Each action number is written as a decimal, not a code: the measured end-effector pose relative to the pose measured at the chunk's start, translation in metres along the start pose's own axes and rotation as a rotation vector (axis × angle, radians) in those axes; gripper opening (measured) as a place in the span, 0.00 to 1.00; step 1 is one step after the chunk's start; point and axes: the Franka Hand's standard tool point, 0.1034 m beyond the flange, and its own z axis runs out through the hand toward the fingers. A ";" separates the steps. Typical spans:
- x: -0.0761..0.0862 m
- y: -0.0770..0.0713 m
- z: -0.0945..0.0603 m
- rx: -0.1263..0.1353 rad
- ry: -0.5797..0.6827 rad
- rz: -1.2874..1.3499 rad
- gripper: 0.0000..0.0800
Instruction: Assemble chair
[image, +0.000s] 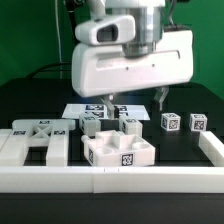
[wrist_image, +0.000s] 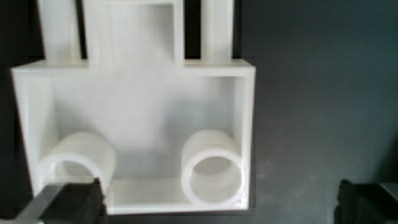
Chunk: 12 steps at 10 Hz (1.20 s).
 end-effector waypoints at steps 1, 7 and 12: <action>0.002 -0.004 0.007 -0.002 0.004 -0.010 0.81; -0.006 -0.007 0.037 0.004 0.000 -0.013 0.81; -0.016 -0.008 0.050 0.010 -0.015 -0.010 0.81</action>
Offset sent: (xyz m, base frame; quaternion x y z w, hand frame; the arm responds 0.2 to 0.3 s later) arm 0.0002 -0.0056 -0.0268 0.0016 0.0261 0.0016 0.9997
